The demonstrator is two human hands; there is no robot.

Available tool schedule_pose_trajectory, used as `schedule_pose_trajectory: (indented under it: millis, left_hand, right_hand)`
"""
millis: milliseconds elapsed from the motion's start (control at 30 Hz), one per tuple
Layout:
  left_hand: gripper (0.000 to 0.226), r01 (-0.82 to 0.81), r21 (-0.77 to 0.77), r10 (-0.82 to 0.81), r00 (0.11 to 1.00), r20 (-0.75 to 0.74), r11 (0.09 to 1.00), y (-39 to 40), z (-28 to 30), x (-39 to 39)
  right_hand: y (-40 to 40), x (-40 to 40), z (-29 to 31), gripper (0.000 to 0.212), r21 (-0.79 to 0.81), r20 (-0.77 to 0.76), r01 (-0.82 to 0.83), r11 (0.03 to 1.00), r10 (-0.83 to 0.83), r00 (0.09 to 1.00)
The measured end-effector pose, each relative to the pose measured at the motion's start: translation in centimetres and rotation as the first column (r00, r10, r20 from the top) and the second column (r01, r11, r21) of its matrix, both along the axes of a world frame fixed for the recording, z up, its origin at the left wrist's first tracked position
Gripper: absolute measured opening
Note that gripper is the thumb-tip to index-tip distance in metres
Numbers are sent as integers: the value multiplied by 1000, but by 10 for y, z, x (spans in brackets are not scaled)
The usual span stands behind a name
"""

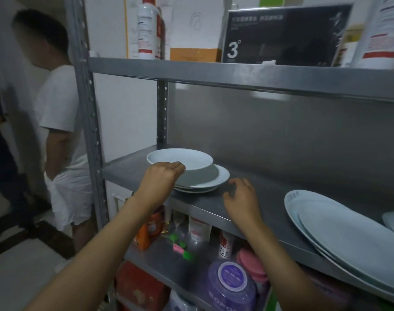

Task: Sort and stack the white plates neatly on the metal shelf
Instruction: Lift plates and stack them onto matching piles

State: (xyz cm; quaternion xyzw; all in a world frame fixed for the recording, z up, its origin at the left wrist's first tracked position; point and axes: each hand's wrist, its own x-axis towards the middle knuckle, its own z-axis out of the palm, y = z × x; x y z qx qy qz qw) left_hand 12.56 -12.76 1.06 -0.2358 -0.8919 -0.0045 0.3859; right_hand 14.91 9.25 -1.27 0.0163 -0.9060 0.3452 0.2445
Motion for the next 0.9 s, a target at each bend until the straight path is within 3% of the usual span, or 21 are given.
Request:
schedule_pose_trajectory:
  millis: [267, 533, 800, 900]
  left_hand:
    - [36, 10, -100, -2, 997, 80, 995, -13, -11, -5]
    - [34, 84, -52, -75, 987, 142, 995, -16, -23, -13]
    - [64, 9, -74, 8, 975, 223, 997, -12, -25, -5]
    - [67, 33, -64, -24, 989, 144, 997, -1, -21, -1]
  right_hand:
    - [-7, -2, -7, 34, 33, 8, 61, 998, -62, 998]
    - [-11, 2, -6, 34, 32, 5, 79, 996, -79, 997]
    - [-8, 11, -7, 36, 48, 2, 103, 993, -104, 995]
    - [-3, 15, -2, 37, 67, -27, 107, 992, -105, 994]
